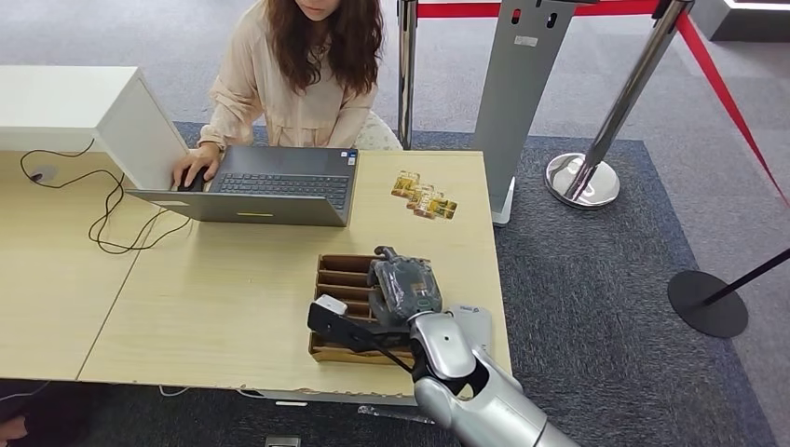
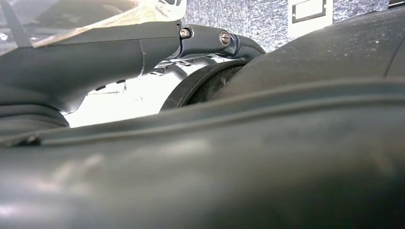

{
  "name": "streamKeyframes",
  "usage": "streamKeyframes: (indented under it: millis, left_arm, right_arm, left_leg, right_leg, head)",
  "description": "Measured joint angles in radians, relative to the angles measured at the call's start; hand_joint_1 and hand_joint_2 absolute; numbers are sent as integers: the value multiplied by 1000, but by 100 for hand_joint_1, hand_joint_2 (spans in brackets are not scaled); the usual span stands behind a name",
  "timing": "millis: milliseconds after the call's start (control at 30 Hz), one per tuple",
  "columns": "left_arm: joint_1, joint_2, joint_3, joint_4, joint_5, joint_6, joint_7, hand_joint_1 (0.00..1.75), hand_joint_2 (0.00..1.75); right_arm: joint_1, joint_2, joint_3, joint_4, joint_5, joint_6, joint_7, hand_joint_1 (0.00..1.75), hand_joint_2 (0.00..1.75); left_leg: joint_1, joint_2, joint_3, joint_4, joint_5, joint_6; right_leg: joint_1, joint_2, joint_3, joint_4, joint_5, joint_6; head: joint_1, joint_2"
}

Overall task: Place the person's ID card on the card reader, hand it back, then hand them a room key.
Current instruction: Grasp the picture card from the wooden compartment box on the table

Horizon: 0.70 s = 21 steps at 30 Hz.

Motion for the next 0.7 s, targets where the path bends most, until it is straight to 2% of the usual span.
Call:
streamKeyframes:
  millis: [267, 433, 533, 700]
  left_arm:
    - [0, 0, 0, 0, -1, 0, 0, 0, 0]
    - [0, 0, 0, 0, -5, -2, 0, 0, 0]
    - [0, 0, 0, 0, -7, -3, 0, 0, 0]
    - [-1, 0, 0, 0, -9, -3, 0, 0, 0]
  right_arm:
    - [-9, 2, 0, 8, 0, -4, 0, 117, 175]
    - [-12, 2, 0, 11, 1, -12, -2, 112, 175]
    - [-14, 2, 0, 14, 2, -14, -3, 99, 175]
    - [-15, 2, 0, 14, 3, -14, -3, 60, 175]
  left_leg:
    - [0, 0, 0, 0, 0, 0]
    - [0, 0, 0, 0, 0, 0]
    - [0, 0, 0, 0, 0, 0]
    - [0, 0, 0, 0, 0, 0]
  right_leg:
    - [0, 0, 0, 0, 0, 0]
    - [0, 0, 0, 0, 0, 0]
    - [0, 0, 0, 0, 0, 0]
    - [0, 0, 0, 0, 0, 0]
  head:
    - [0, 0]
    - [0, 0]
    - [0, 0]
    - [0, 0]
